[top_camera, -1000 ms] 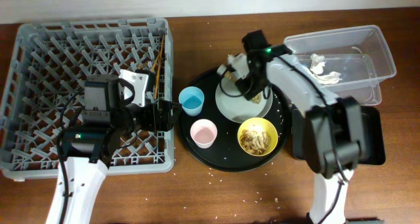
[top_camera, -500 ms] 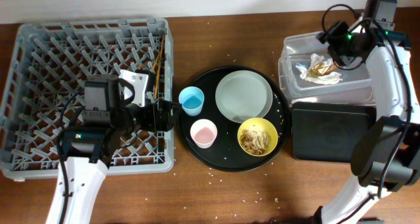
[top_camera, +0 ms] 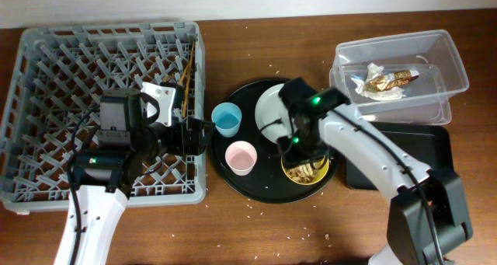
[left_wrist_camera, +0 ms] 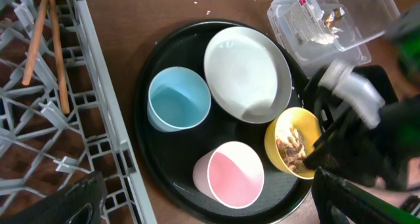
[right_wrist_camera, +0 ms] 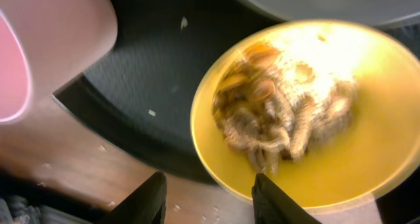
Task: Sort waste into correct bins and load items into the dishwasher rack
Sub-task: 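Grasp the yellow bowl with the right gripper and lift it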
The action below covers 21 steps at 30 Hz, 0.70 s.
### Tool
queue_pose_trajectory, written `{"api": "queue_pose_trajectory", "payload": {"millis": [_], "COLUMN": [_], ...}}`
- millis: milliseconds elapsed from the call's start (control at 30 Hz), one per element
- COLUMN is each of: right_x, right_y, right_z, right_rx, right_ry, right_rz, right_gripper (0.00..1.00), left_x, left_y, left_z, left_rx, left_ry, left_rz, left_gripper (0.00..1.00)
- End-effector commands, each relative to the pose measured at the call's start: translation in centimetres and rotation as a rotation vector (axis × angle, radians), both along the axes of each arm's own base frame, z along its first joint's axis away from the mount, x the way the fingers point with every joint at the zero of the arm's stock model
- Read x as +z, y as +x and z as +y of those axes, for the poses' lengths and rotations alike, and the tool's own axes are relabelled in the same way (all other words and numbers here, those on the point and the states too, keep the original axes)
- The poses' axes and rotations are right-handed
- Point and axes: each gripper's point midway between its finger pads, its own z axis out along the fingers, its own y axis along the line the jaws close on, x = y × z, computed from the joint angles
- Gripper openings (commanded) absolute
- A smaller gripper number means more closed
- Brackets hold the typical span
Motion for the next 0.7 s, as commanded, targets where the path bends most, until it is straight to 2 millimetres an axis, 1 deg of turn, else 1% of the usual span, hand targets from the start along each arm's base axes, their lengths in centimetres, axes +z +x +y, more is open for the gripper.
{"api": "queue_pose_trajectory", "payload": {"millis": [0,33,100,133,167,200,233,267,300,367,400,433,467,500,533,567,600,633,667], "right_x": [-2.6,-3.3,-4.6,-5.3,-5.7,-6.1,-6.6,-6.8,-6.7,-5.6,-4.4,-1.6,0.5,4.0,6.3,9.1,11.0,11.9,12.4], "right_y": [-2.0,-2.1,-2.6,-2.5,-2.1,-1.9,-1.7,-1.7,-1.7,-1.2,-0.7,0.2,0.8,1.8,2.6,3.4,4.3,4.9,5.4], "right_z": [1.1,1.1,1.6,1.5,0.8,0.7,0.9,0.8,0.6,0.5,0.9,1.5,1.9,1.8,1.5,0.0,-2.4,-4.5,-5.9], "right_rx": [0.176,0.196,0.239,0.244,0.244,0.241,0.233,0.234,0.234,0.188,0.167,0.129,0.093,0.014,-0.029,-0.101,-0.198,-0.266,-0.286], "right_ry": [-0.041,-0.066,-0.076,-0.097,-0.142,-0.154,-0.151,-0.159,-0.168,-0.187,-0.173,-0.140,-0.113,-0.061,-0.005,0.073,0.147,0.221,0.305], "right_rz": [-0.024,-0.044,-0.039,-0.036,-0.047,-0.051,-0.050,-0.047,-0.046,-0.054,-0.074,-0.132,-0.173,-0.237,-0.281,-0.328,-0.346,-0.337,-0.326], "right_gripper": [0.44,0.43,0.37,0.35,0.31,0.26,0.25,0.13,0.04,0.04,0.04,0.04,0.04,0.04,0.04,0.04,0.04,0.04,0.04], "left_x": [0.5,0.5,0.5,0.5,0.5,0.5,0.5,0.5,0.5,0.5,0.5,0.5,0.5,0.5,0.5,0.5,0.5,0.5,0.5], "left_y": [0.0,0.0,0.0,0.0,0.0,0.0,0.0,0.0,0.0,0.0,0.0,0.0,0.0,0.0,0.0,0.0,0.0,0.0,0.0], "left_z": [-0.2,-0.2,-0.2,-0.2,-0.2,-0.2,-0.2,-0.2,-0.2,-0.2,-0.2,-0.2,-0.2,-0.2,-0.2,-0.2,-0.2,-0.2,-0.2], "left_rx": [-0.006,-0.006,-0.006,-0.006,-0.006,-0.006,-0.006,-0.006,-0.006,-0.006,-0.006,-0.006,-0.006,-0.006,-0.006,-0.006,-0.006,-0.006,-0.006], "left_ry": [-0.013,-0.013,-0.013,-0.013,-0.013,-0.013,-0.013,-0.013,-0.013,-0.013,-0.013,-0.013,-0.013,-0.013,-0.013,-0.013,-0.013,-0.013,-0.013], "left_rz": [-0.008,-0.008,-0.008,-0.008,-0.008,-0.008,-0.008,-0.008,-0.008,-0.008,-0.008,-0.008,-0.008,-0.008,-0.008,-0.008,-0.008,-0.008,-0.008], "left_gripper": [0.99,0.99,0.99,0.99,0.99,0.99,0.99,0.99,0.99,0.99,0.99,0.99,0.99,0.99,0.99,0.99,0.99,0.99,0.99]}}
